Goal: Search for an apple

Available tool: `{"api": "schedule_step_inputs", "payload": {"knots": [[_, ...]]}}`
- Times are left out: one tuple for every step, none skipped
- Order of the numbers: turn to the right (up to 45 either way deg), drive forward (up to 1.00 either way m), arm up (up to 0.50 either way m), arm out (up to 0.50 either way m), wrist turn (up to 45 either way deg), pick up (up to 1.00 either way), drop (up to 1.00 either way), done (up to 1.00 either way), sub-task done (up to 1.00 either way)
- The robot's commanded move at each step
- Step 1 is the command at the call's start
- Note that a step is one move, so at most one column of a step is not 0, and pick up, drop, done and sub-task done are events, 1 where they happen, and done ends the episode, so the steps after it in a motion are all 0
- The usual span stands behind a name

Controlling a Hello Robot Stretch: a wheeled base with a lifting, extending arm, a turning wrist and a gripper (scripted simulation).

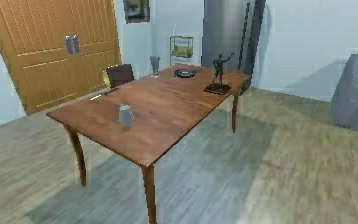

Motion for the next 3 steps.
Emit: {"api": "schedule_step_inputs", "payload": {"knots": [[-42.0, 0.0, 0.0, 0.0, 0.0, 0.0, 0.0, 0.0, 0.0], [0.0, 1.0, 0.0, 0.0, 0.0, 0.0, 0.0, 0.0, 0.0], [-45.0, 0.0, 0.0, 0.0, 0.0, 0.0, 0.0, 0.0, 0.0]]}}
